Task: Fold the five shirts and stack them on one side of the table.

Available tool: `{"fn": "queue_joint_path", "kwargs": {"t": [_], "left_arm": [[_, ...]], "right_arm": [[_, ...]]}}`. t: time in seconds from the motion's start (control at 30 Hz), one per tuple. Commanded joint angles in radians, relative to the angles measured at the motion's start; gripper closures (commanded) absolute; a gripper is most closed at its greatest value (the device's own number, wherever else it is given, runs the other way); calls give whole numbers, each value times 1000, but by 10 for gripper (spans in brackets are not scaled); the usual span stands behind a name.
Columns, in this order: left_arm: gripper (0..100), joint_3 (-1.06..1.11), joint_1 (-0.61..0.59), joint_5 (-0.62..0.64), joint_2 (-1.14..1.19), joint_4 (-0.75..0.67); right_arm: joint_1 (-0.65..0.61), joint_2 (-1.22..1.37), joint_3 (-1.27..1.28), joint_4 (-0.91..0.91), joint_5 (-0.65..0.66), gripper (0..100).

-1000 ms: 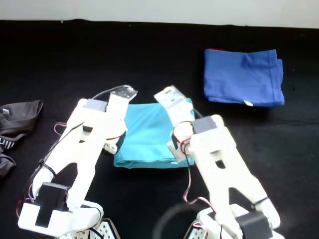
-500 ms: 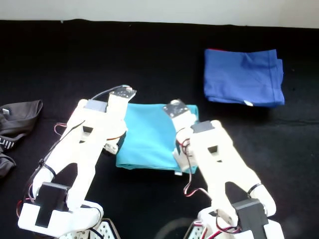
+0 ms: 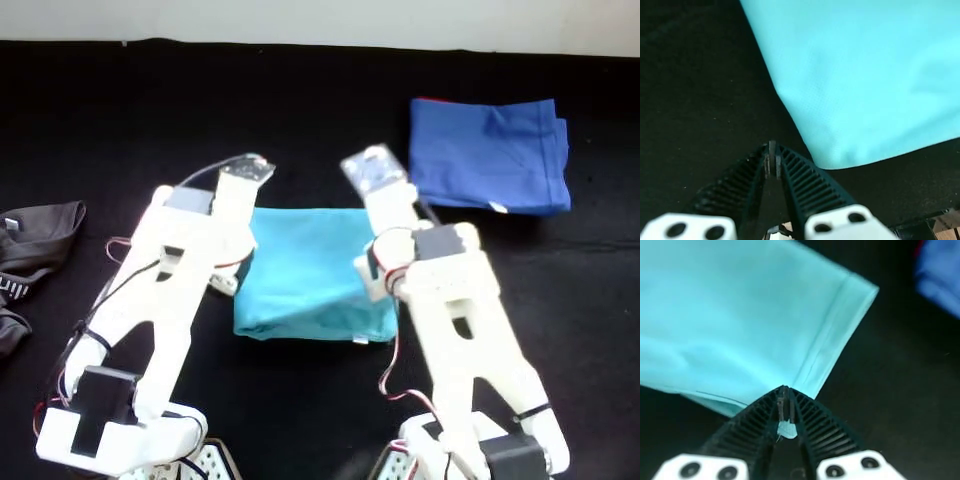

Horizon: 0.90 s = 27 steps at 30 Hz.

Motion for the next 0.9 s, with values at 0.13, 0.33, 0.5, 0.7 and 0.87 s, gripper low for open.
{"fn": "queue_joint_path", "kwargs": {"t": [0.13, 0.33, 0.5, 0.7, 0.87], "left_arm": [[991, -31, 25, 12, -31, 12], [991, 13, 41, 12, -31, -55], [991, 16, 71, 12, -31, -54], [991, 143, 134, 12, -31, -124], [991, 286, 128, 12, -31, -241]], "right_arm": [[47, 191, -285, 7, -8, 993], [28, 289, -367, 150, -8, 993], [30, 302, -352, 47, -8, 993], [31, 427, -360, -91, -8, 993], [44, 562, -397, -136, -8, 993]]}}
